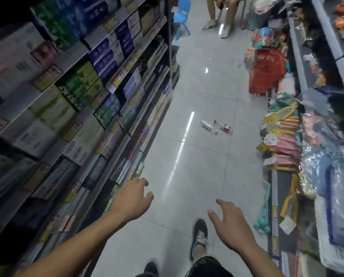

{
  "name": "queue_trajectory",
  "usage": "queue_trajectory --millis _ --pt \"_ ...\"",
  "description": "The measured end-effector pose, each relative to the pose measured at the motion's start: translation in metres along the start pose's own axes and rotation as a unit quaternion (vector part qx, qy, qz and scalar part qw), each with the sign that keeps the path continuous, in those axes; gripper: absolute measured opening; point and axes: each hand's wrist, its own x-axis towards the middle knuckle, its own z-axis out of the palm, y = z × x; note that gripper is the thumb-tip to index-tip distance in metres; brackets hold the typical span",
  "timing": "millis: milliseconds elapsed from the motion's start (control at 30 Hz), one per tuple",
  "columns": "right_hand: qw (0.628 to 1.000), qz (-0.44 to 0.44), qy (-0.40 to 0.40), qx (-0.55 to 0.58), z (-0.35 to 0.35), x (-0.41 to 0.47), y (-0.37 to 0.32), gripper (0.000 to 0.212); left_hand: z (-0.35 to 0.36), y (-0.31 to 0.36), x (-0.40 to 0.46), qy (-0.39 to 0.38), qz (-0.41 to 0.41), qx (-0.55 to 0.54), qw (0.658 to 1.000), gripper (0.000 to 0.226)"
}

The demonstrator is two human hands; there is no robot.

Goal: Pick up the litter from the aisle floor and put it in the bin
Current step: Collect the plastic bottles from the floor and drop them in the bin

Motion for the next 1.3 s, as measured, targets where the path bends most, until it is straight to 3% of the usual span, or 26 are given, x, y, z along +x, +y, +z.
queue_trajectory --millis 100,300,567,967,1300 --pt "0.999 -0.037 -0.034 -0.018 -0.026 0.051 -0.008 0.06 -0.005 0.013 0.027 0.008 -0.052 -0.014 0.999 0.034" --pt "0.985 -0.123 -0.097 -0.078 -0.057 0.139 -0.041 0.061 -0.01 0.017 0.059 0.03 -0.154 -0.08 0.984 0.038" --pt "0.941 -0.21 -0.189 -0.188 -0.025 0.216 -0.11 0.061 0.006 -0.031 0.075 0.062 -0.291 -0.165 0.94 0.037" --pt "0.866 -0.258 -0.269 -0.334 0.119 0.344 -0.186 0.061 0.118 -0.147 0.17 0.009 -0.428 -0.266 0.864 0.04" --pt "0.778 -0.328 -0.344 -0.411 0.318 0.499 -0.153 0.062 0.334 -0.191 0.272 -0.048 -0.56 -0.324 0.761 0.057"
